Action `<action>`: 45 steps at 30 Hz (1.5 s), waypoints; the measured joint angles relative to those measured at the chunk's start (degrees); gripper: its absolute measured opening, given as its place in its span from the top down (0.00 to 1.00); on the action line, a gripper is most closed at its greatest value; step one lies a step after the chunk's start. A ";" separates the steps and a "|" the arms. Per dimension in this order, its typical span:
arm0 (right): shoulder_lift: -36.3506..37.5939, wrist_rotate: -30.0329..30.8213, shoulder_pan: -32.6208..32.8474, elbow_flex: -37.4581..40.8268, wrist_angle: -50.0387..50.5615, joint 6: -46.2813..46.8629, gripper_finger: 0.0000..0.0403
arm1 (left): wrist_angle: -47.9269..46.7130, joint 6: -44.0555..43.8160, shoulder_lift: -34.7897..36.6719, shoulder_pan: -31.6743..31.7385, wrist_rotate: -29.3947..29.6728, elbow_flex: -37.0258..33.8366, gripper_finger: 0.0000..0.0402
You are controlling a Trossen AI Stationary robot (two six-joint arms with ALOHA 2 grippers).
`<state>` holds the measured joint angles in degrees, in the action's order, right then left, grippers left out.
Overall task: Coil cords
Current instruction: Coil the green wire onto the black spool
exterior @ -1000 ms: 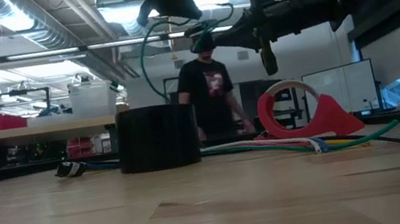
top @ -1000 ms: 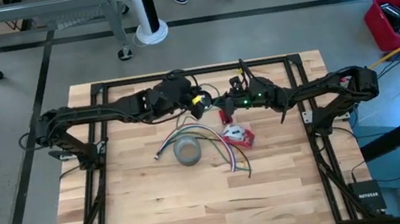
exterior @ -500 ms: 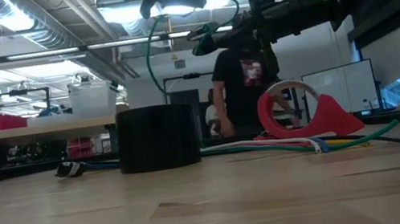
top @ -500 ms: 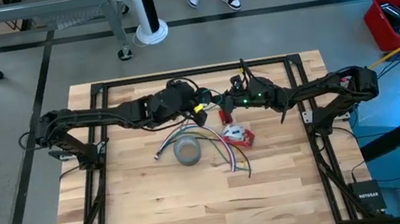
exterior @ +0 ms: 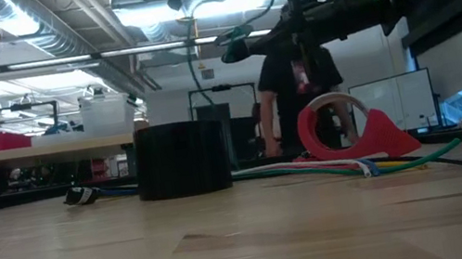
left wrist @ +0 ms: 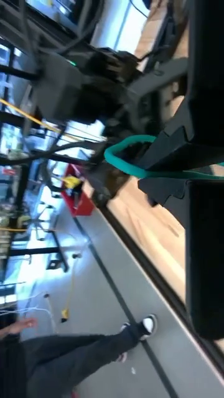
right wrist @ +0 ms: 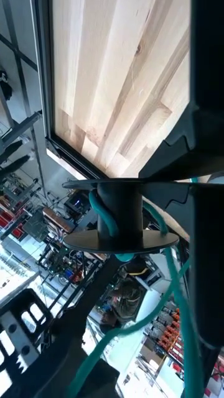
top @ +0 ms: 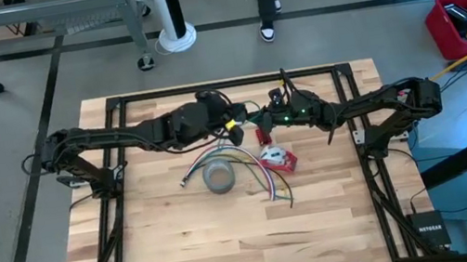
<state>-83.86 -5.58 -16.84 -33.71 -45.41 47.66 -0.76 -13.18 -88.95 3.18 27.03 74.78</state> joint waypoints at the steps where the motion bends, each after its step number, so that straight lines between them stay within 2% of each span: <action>1: 0.00 0.00 0.00 0.00 -0.01 0.02 0.98 | 0.78 0.12 0.00 0.02 0.00 0.00 1.00; 6: 0.01 0.00 0.00 0.00 -0.35 0.04 0.98 | 1.58 -0.79 0.00 0.28 -0.08 0.00 1.00; 10: 0.00 0.00 0.00 0.00 -1.13 0.05 0.98 | 1.98 -1.91 -1.30 0.18 -3.38 0.04 1.00; 15: 0.01 0.00 0.00 0.04 -1.09 0.05 0.98 | 4.63 -1.55 -3.13 0.12 -4.04 0.04 1.00; 21: 0.00 -0.02 0.00 0.04 -1.05 0.07 0.98 | 8.01 -1.08 -3.30 2.09 -3.96 0.12 1.00; 30: -0.01 -0.01 -0.01 0.04 -0.77 0.07 0.98 | 7.75 -1.46 -3.32 5.09 -4.65 2.10 1.00; 34: 0.01 -0.02 -0.02 0.04 -0.76 -0.04 0.98 | 8.10 -4.30 -4.00 4.26 -7.88 2.21 1.00; 38: 0.00 -0.02 -0.02 0.04 -0.74 -0.09 0.98 | 8.12 -5.76 -6.23 2.88 -8.09 2.21 1.00; 45: 0.01 -0.04 0.00 0.04 -0.58 -0.11 0.98 | 13.62 -4.58 -7.72 3.06 -9.07 2.21 1.00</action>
<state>-83.85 -5.63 -16.84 -33.67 -45.99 47.55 12.86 -17.76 -96.66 6.24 17.96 76.99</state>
